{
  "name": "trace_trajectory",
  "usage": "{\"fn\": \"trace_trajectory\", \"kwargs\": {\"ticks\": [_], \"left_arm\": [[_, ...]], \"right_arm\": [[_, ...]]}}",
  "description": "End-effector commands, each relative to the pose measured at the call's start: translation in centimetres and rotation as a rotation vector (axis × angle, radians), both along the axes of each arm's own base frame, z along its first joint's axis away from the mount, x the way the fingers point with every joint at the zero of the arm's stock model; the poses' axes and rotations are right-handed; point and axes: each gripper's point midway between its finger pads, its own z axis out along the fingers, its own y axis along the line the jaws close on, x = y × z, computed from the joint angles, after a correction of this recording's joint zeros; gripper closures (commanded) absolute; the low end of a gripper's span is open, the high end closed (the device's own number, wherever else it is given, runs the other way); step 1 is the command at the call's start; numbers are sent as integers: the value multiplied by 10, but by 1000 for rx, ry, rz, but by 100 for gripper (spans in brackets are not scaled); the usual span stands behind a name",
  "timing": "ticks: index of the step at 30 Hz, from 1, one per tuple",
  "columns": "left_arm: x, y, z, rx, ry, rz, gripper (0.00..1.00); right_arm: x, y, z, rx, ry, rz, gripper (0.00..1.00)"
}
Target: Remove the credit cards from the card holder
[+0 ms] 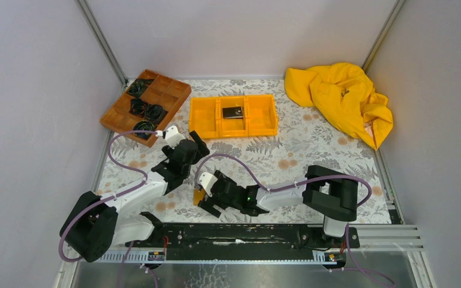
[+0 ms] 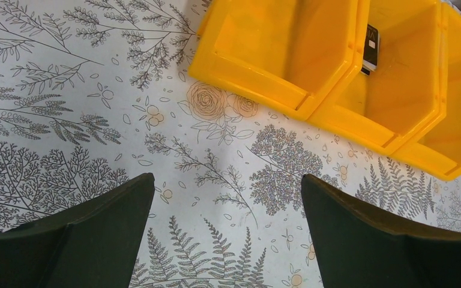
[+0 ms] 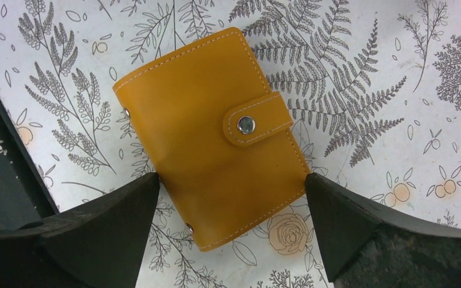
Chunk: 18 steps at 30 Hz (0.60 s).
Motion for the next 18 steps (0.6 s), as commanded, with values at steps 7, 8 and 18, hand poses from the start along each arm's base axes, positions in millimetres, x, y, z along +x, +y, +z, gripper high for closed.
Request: {"fn": "trace_trajectory", "kwargs": {"ticks": [7,8,18], "left_arm": [[7,-1,6,-24,-18,9,0],[7,1,6,-21,-17,14,0],[5,9,12,-19,-34,51,0]], "right_arm": [[30,-6,2,-27,2,-148,17],[34,-10,3,-25,12,-171,19],[81,-57,11,-9,79,-438,30]]}}
